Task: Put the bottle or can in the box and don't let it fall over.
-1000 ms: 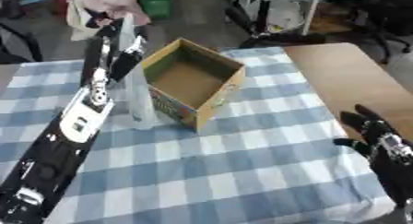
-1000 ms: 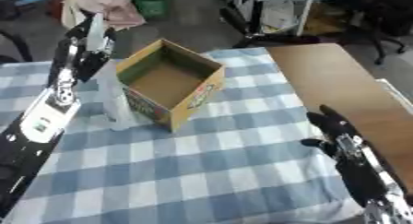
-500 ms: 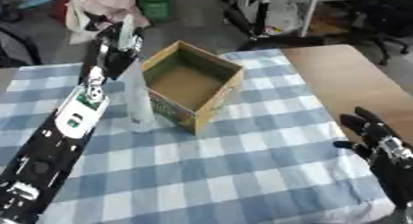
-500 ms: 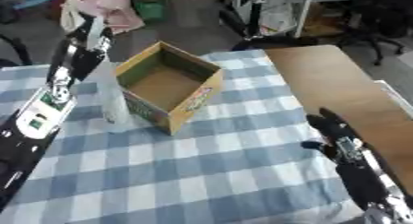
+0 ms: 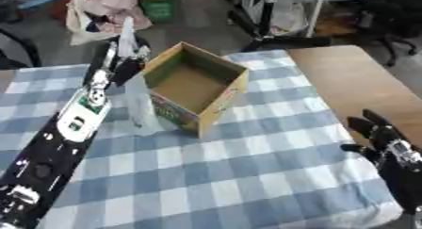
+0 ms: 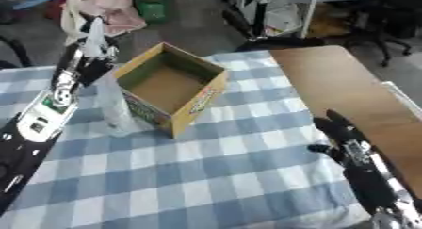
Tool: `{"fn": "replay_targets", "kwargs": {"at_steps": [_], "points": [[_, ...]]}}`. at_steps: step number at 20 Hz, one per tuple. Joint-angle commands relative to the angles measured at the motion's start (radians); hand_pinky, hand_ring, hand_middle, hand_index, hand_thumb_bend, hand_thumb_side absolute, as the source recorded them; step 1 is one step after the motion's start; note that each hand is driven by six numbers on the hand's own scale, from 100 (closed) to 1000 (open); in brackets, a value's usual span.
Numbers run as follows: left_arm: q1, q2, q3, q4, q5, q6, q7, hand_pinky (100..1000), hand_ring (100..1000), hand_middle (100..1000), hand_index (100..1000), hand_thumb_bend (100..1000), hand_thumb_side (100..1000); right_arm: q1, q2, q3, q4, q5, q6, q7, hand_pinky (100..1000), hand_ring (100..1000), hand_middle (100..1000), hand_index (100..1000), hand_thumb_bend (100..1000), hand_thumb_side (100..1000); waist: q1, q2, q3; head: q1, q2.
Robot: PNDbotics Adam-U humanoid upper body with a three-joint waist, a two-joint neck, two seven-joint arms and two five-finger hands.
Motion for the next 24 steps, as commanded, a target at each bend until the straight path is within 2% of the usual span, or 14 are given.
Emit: {"fn": "replay_targets", "kwargs": {"at_steps": [1,2,3,9,15,20,24], "points": [[-0.023,0.027,0.004,-0.018,0.045,-0.029,0.015,696,635,461,657,100,486,-0.010,-0.010,-0.002,-0.010,-0.006,-0.001,0.003,758,1000,881,999,100,810,0.000,-0.008,-0.002,0.002,-0.003],[-0.023,0.027,0.004,-0.018,0.063,-0.037,0.022,657,566,375,588,100,411,-0.010,-0.010,-0.002,-0.010,-0.006,-0.001,0.003,758,1000,881,999,100,810,0.000,-0.008,-0.002,0.002,-0.003],[-0.023,0.027,0.004,-0.018,0.081,-0.043,0.030,641,533,333,553,100,400,-0.010,-0.009,-0.002,-0.010,-0.006,-0.001,0.003,758,1000,881,999,100,810,0.000,-0.008,-0.002,0.002,-0.002],[-0.029,0.033,0.000,-0.035,0.163,-0.071,0.078,601,458,233,476,100,420,-0.009,-0.009,-0.002,-0.010,-0.006,-0.001,0.003,758,1000,881,999,100,810,-0.001,-0.008,-0.002,0.002,-0.002],[-0.051,0.057,0.006,-0.108,0.259,-0.073,0.109,584,430,203,456,100,445,-0.007,-0.009,-0.002,-0.009,-0.006,-0.001,0.004,759,1000,881,999,100,811,-0.001,-0.009,-0.003,0.003,0.000],[-0.103,0.083,0.021,-0.179,0.333,-0.069,0.146,580,422,203,456,100,477,-0.006,-0.010,0.001,-0.008,-0.006,0.000,0.007,759,1000,882,999,100,812,0.000,-0.011,-0.010,0.007,0.002],[-0.155,0.081,0.009,-0.180,0.406,-0.123,0.177,585,426,210,462,100,491,-0.013,-0.007,0.012,-0.008,-0.009,0.001,0.017,760,1000,882,999,100,811,-0.004,-0.006,-0.033,0.027,-0.005]]}}
